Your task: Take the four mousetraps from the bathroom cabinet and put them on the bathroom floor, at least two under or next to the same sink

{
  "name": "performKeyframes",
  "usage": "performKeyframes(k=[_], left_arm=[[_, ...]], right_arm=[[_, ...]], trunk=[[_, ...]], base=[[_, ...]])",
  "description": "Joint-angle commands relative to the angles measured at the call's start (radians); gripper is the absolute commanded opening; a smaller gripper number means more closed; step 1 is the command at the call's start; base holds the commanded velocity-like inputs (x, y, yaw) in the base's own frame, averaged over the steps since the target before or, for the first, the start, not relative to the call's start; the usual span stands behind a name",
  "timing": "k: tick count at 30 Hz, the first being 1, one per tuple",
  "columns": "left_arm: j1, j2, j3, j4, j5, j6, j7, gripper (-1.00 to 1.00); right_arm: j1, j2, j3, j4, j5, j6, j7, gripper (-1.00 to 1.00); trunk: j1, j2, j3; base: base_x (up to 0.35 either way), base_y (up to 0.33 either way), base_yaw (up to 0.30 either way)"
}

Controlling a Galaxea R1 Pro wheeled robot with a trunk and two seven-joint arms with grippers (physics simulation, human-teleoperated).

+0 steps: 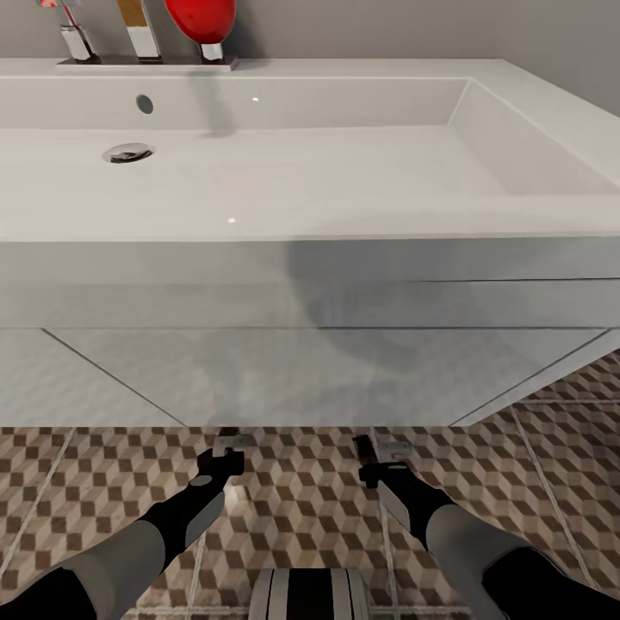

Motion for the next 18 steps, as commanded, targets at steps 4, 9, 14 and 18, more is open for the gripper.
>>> performKeyframes(k=[4, 9, 14, 18], left_arm=[[-0.001, 0.001, -0.01, -0.001, 0.006, -0.002, 0.005, -1.0], [-0.001, 0.001, -0.009, -0.001, 0.006, -0.002, 0.004, -1.0], [-0.001, 0.001, -0.009, -0.001, 0.006, -0.001, 0.003, -1.0], [-0.001, 0.0, -0.01, -0.001, 0.006, -0.001, 0.003, -1.0]], right_arm=[[0.0, -0.015, 0.004, -0.002, -0.014, 0.004, -0.009, -1.0], [0.0, -0.033, -0.01, -0.002, -0.015, 0.003, -0.014, -1.0], [-0.004, -0.05, -0.025, -0.003, -0.015, 0.001, -0.016, -1.0], [-0.007, -0.064, -0.051, -0.003, -0.014, 0.0, -0.018, -1.0]], trunk=[[0.0, 0.0, -0.001], [0.0, 0.0, -0.001], [0.0, 0.0, -0.001], [0.0, 0.0, -0.001]], base=[[0.0, 0.0, 0.0], [0.0, 0.0, 0.0], [0.0, 0.0, 0.0], [0.0, 0.0, 0.0]])
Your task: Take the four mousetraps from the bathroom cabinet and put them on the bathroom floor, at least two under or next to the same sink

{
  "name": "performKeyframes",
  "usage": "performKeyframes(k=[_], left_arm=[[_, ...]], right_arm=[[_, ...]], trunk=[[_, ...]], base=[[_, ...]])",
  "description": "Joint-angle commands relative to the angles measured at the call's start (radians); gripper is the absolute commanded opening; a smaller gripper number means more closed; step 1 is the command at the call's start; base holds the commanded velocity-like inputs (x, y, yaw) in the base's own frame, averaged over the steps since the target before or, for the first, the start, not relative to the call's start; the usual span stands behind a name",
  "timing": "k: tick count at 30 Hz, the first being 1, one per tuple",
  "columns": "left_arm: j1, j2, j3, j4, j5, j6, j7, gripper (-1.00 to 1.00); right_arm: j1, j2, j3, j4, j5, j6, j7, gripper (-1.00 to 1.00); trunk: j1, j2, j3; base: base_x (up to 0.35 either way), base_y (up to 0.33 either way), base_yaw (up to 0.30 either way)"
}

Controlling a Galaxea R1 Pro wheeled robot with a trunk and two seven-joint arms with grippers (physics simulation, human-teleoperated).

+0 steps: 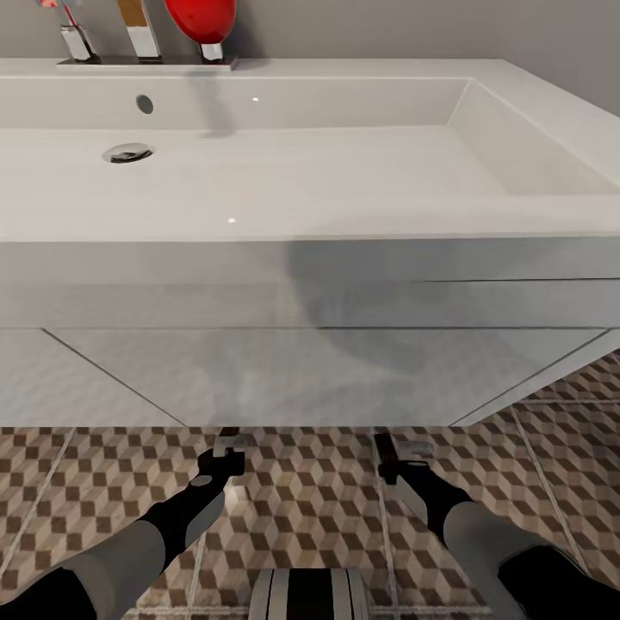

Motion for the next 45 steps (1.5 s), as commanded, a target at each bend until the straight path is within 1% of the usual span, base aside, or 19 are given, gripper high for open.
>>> performKeyframes(k=[1, 5, 15, 27, 35, 45], left_arm=[[-0.001, 0.001, -0.009, -0.001, 0.006, -0.002, 0.006, -1.0], [-0.001, 0.001, -0.008, -0.001, 0.006, -0.001, 0.005, -1.0], [-0.001, 0.0, -0.008, -0.002, 0.004, -0.001, 0.002, -1.0], [-0.001, -0.006, -0.009, -0.003, 0.001, -0.004, 0.002, -1.0], [-0.001, -0.007, -0.009, -0.003, 0.0, -0.004, 0.004, -1.0], [-0.001, -0.006, -0.007, -0.003, 0.0, -0.002, 0.005, -1.0]], right_arm=[[-0.001, -0.005, -0.002, -0.002, -0.012, 0.003, -0.006, -1.0], [-0.001, -0.014, -0.016, -0.001, -0.013, 0.0, -0.006, -1.0], [-0.002, -0.029, -0.021, -0.001, -0.013, -0.001, -0.006, -1.0], [-0.002, -0.033, -0.023, -0.001, -0.014, -0.001, -0.006, -1.0], [-0.002, -0.05, -0.05, -0.001, -0.013, -0.001, -0.006, -1.0], [-0.002, -0.05, -0.056, -0.001, -0.013, -0.001, -0.005, -1.0]], trunk=[[0.0, 0.0, -0.001], [0.0, 0.0, -0.001], [0.0, 0.0, -0.001], [0.0, 0.0, -0.001], [0.0, 0.0, -0.001], [0.0, 0.0, -0.001]], base=[[0.0, 0.0, 0.0], [0.0, 0.0, 0.0], [0.0, 0.0, 0.0], [0.0, 0.0, 0.0], [0.0, 0.0, 0.0], [0.022, 0.0, 0.0]])
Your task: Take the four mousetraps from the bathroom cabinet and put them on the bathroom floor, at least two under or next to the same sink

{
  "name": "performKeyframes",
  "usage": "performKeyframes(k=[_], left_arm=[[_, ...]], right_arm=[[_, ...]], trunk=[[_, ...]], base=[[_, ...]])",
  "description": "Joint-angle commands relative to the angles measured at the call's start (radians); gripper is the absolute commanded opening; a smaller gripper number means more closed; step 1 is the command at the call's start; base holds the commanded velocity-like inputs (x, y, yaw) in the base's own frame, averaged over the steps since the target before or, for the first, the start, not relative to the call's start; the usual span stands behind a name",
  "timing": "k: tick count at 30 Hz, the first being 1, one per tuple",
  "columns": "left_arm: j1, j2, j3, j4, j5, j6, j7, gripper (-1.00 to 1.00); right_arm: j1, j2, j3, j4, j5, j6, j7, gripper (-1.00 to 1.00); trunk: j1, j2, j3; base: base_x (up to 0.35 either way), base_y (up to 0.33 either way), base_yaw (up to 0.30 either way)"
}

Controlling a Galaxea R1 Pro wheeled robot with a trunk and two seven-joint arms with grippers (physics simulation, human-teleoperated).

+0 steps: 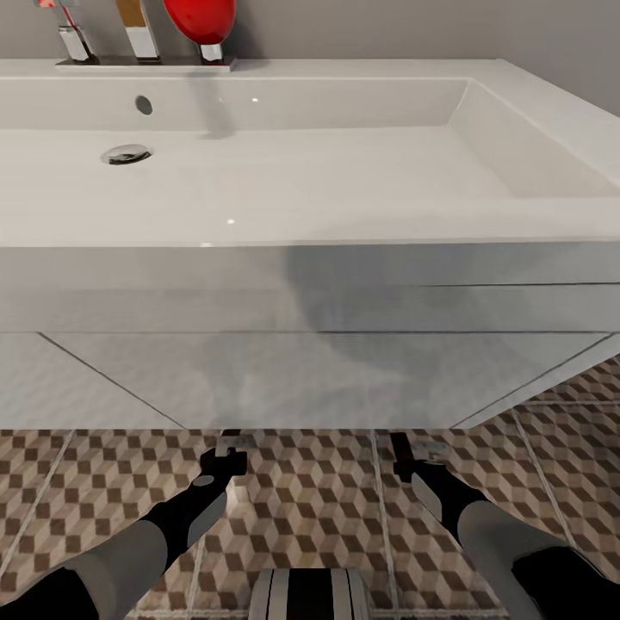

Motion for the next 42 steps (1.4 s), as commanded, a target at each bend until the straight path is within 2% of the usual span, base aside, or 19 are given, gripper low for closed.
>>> performKeyframes(k=[1, 10, 42], left_arm=[[-0.001, 0.001, -0.008, -0.001, 0.006, -0.002, 0.007, -1.0], [-0.001, 0.002, -0.006, -0.001, 0.006, -0.004, 0.007, -1.0], [-0.001, 0.001, -0.01, 0.004, 0.018, 0.009, 0.001, -1.0]], right_arm=[[0.0, 0.0, 0.008, -0.003, -0.012, 0.006, -0.004, -1.0], [0.0, 0.004, 0.008, -0.003, -0.012, 0.006, -0.004, -1.0], [0.0, 0.022, 0.019, -0.021, 0.002, -0.004, 0.008, -1.0]], trunk=[[0.0, 0.0, -0.001], [0.0, 0.0, -0.001], [0.0, 0.0, -0.001]], base=[[0.193, 0.0, 0.0], [0.1, 0.0, 0.0], [0.002, 0.0, 0.0]])
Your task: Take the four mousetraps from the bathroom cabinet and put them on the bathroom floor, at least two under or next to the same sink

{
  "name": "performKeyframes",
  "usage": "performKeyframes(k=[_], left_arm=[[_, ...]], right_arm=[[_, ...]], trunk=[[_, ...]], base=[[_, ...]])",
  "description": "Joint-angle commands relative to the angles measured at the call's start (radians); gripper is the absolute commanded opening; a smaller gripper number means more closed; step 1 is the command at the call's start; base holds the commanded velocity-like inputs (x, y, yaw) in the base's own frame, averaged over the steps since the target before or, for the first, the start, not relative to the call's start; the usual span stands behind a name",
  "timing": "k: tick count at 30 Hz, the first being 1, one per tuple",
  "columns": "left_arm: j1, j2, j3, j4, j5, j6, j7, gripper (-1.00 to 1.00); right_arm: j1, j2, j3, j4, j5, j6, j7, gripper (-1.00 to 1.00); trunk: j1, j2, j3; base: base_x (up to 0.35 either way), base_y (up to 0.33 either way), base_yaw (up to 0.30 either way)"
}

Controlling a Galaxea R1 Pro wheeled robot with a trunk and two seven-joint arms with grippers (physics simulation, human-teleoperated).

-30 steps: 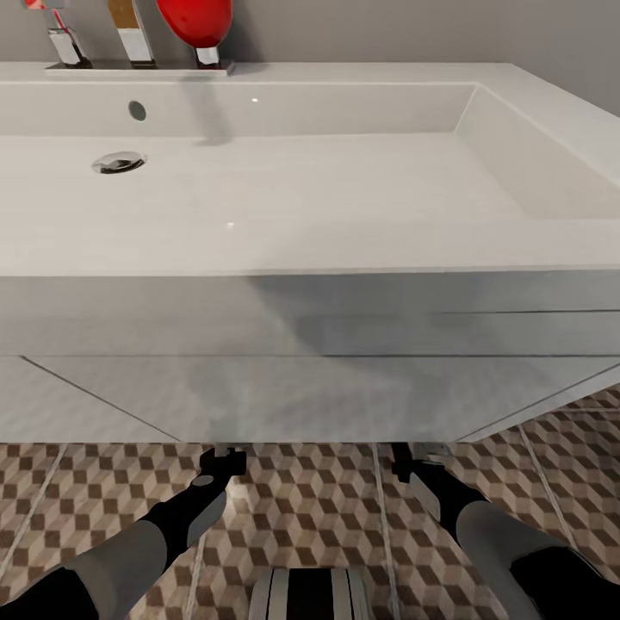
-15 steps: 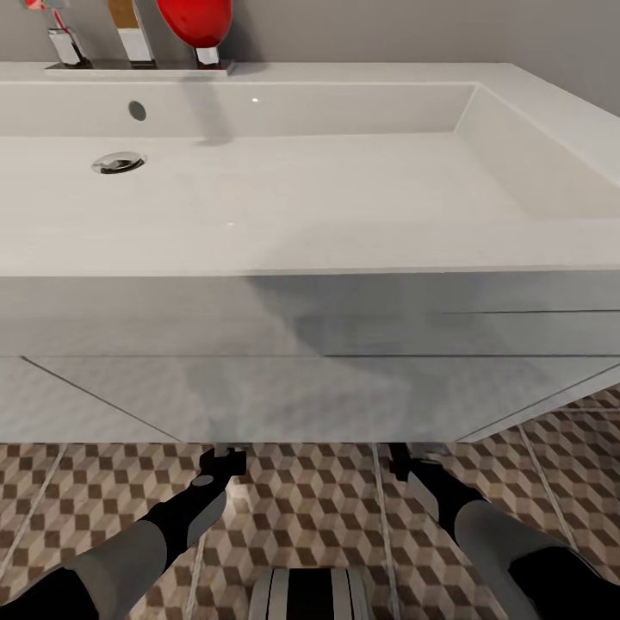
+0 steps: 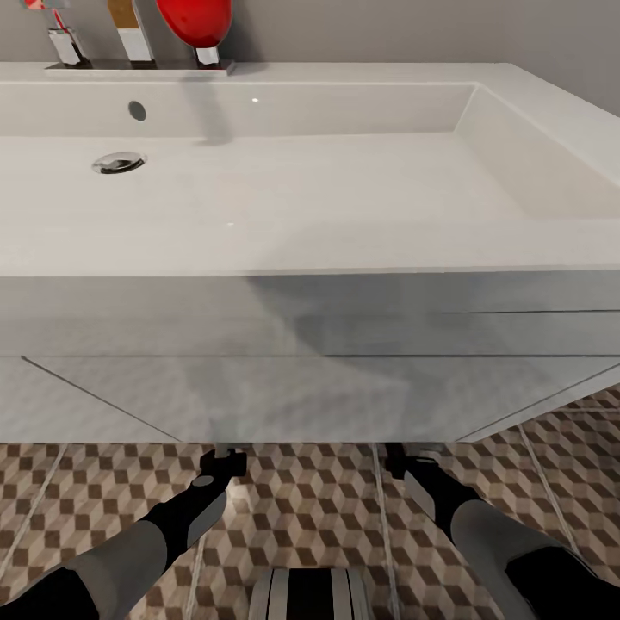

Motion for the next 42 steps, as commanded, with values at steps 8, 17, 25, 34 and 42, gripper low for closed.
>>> performKeyframes(k=[8, 17, 25, 34, 42], left_arm=[[-0.001, 0.001, -0.006, 0.005, 0.007, -0.002, -0.026, -1.0], [-0.001, -0.003, -0.005, 0.004, 0.006, -0.008, -0.037, -1.0], [-0.001, -0.004, -0.005, 0.003, 0.006, -0.011, -0.037, -1.0], [-0.001, -0.004, -0.004, 0.001, 0.006, -0.012, -0.037, -1.0], [-0.001, -0.004, -0.004, 0.001, 0.006, -0.012, -0.037, -1.0]], right_arm=[[0.0, 0.0, 0.009, -0.002, -0.012, 0.003, -0.004, -1.0], [0.0, 0.001, 0.009, -0.002, -0.01, 0.002, -0.004, -1.0], [0.0, 0.001, 0.009, -0.002, -0.01, 0.003, -0.004, -1.0], [0.0, 0.001, 0.009, -0.002, -0.011, 0.012, -0.004, -1.0], [0.0, 0.0, 0.009, -0.002, -0.01, 0.013, -0.004, -1.0]], trunk=[[0.0, 0.0, -0.001], [0.0, 0.0, -0.001], [0.0, 0.0, -0.001], [0.0, 0.0, -0.001], [0.0, 0.0, -0.001]], base=[[0.0, 0.0, 0.0], [0.0, 0.0, 0.0], [0.0, 0.0, 0.0], [0.0, 0.0, 0.0], [0.0, 0.0, 0.0]])
